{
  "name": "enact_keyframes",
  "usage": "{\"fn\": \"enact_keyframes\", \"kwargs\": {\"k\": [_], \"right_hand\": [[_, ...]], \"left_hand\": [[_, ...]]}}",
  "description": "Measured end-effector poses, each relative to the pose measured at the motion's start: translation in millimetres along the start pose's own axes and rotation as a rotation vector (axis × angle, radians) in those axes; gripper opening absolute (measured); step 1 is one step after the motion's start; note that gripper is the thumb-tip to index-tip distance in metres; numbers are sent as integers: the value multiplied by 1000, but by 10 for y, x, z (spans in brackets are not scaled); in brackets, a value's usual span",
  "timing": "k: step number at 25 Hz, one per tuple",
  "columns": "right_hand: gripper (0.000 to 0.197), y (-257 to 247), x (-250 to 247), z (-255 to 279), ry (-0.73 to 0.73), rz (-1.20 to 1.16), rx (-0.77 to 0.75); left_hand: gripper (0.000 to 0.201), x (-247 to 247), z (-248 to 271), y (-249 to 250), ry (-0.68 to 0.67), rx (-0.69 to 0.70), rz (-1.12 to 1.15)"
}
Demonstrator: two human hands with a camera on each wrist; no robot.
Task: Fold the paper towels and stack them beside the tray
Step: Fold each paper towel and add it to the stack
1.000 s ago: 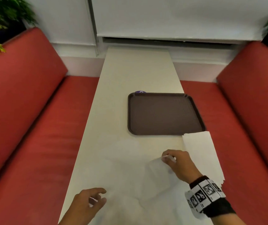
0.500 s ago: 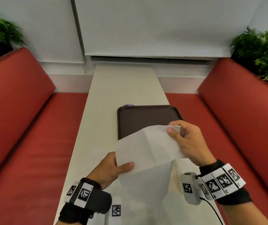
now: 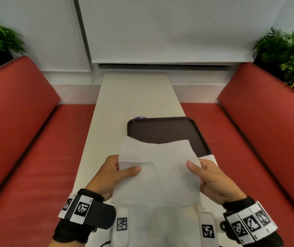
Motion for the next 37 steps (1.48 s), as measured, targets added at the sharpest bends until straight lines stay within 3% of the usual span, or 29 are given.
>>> {"fn": "enact_keyframes", "kwargs": {"k": [6, 9, 13, 17, 19, 21, 23, 25, 28, 32, 37], "right_hand": [[53, -103, -80, -16, 87, 137, -133], [46, -158, -122, -23, 88, 142, -174], [56, -172, -153, 1, 69, 90, -215], [30, -187, -187, 41, 77, 78, -243], [6, -215, -202, 64, 93, 83, -223], [35, -174, -243, 75, 108, 126, -186], [45, -152, -284, 93, 127, 126, -163], [45, -120, -309, 122, 137, 113, -178], [27, -113, -364, 203, 188, 69, -196], [23, -32, -452, 303, 229, 40, -201], [5, 366, -673, 536, 433, 256, -79]], "left_hand": [[73, 53, -11, 13, 41, -5, 72], [51, 54, -46, 51, 85, 17, 5], [17, 86, -60, 117, 111, 56, 22], [8, 129, -58, 141, 102, 46, 112], [23, 117, -74, 117, 87, 9, 139], [25, 112, -86, 94, 66, -26, 192], [12, 117, -95, 86, 70, -45, 246], [15, 128, -106, 62, 97, -85, 248], [20, 150, -108, 39, 146, -158, 271], [3, 216, -134, 3, 102, -95, 49], [9, 377, -342, -291, 133, -24, -308]]}}
Point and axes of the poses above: each hand's wrist, its own z-axis away from the middle knuckle, its own x-axis out of the palm, y = z × x, the point moved 5 cm from there along -z, towards the middle knuckle, and after that the axes turned 4 degrees about z, right-handed, at the moved point
